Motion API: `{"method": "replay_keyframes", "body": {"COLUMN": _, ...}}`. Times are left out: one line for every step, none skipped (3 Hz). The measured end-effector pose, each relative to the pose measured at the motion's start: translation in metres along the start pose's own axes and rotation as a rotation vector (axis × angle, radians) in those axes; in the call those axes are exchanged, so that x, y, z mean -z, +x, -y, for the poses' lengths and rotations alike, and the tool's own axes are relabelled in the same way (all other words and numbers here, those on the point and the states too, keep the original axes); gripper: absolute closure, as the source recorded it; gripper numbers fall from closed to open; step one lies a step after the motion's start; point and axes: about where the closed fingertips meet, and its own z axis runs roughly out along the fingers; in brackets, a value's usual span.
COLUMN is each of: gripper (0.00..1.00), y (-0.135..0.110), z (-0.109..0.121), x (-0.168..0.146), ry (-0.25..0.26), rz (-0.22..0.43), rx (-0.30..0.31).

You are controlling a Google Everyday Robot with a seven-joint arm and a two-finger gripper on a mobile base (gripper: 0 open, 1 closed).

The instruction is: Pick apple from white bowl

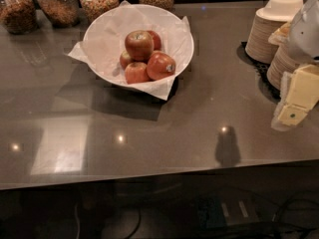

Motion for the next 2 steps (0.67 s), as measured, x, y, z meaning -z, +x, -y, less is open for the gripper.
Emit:
{"method": "replay_keyframes", "body": {"gripper": 0.00, "y": 0.000, "z": 0.000, "x": 0.000, "ry": 0.000, "rz": 0.001, "rx": 0.000}}
{"method": "replay_keyframes", "body": {"gripper": 0.00, "y": -0.011, "z": 0.012, "x": -0.005, "ry": 0.018, "rz": 0.042, "rx": -0.002}}
